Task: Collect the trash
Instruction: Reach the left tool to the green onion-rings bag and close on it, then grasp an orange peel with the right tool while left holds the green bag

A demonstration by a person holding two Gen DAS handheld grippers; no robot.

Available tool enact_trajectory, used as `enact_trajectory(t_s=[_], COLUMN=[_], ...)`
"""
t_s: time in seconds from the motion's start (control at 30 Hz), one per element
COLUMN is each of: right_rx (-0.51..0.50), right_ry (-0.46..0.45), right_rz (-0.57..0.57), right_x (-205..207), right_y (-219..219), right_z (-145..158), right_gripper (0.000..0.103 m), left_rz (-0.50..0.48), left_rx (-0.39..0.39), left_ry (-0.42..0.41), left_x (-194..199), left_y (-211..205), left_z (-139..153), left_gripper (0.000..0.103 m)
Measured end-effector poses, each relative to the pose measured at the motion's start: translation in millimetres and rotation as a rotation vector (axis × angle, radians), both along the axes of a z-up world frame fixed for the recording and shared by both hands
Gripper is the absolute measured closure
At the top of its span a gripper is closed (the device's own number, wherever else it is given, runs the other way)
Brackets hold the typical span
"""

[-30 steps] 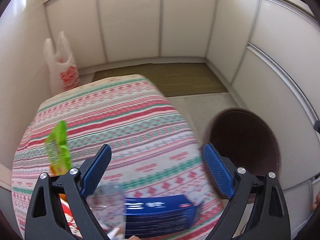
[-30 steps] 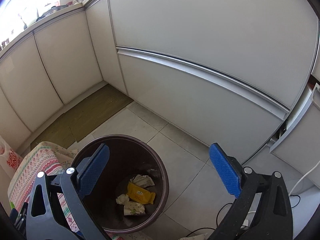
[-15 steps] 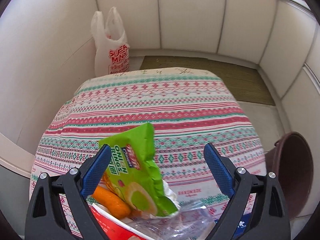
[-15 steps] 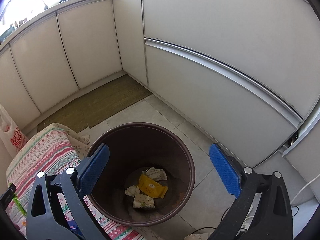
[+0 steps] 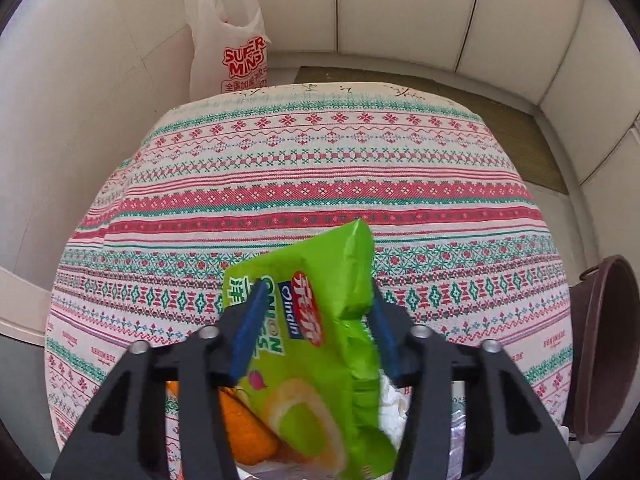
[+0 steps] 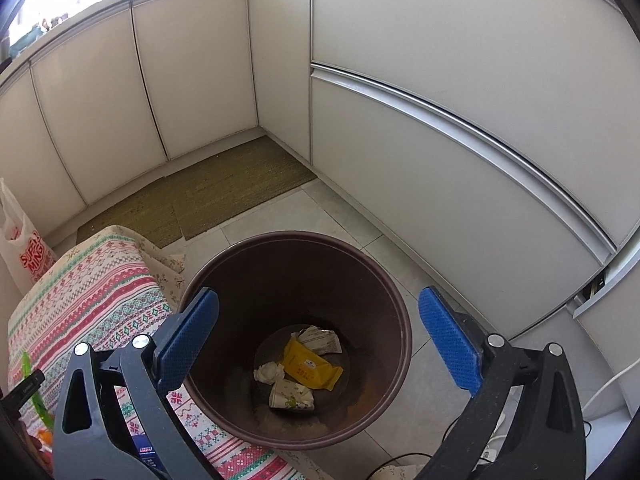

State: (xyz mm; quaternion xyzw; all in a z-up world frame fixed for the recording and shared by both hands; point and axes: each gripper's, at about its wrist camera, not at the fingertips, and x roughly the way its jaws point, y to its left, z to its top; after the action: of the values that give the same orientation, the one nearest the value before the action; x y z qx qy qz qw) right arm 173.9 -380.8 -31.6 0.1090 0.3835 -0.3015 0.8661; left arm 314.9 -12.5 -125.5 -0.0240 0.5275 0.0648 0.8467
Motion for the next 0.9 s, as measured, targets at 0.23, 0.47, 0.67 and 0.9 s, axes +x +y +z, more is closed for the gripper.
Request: enact_trajectory(t_s=[0.23,0.47,0.67,0.9], right_rx=[0.034,0.194,0.314,0.372], right_ry=[0.004,0.059,0.153,0.241], right_rz=[0.077,0.323,0.588,0.792], right_x=[11.2,41.1,73.8,107.0], right_y=[25.1,91.1,173.6,255.9], right_z=[-1.5,-16.6,-35.1,-48.9], right_gripper=[0.007,0.007,0.007,0.008], left_rz=[-0.057,-0.049,0.013,0.105], left_rx=[-0.055,-0.165,-0.258,-0.272], left_ry=[-0.098,-0.202,-0.306,-0.435], left_x=[-18.6,-54.7,-101.0,-131.1], left_y=[5.4,37.9,84.8,135.2], left_z=[29.7,66.1,88.7,124.1], left_gripper=[0.087,0.088,0.088,0.088])
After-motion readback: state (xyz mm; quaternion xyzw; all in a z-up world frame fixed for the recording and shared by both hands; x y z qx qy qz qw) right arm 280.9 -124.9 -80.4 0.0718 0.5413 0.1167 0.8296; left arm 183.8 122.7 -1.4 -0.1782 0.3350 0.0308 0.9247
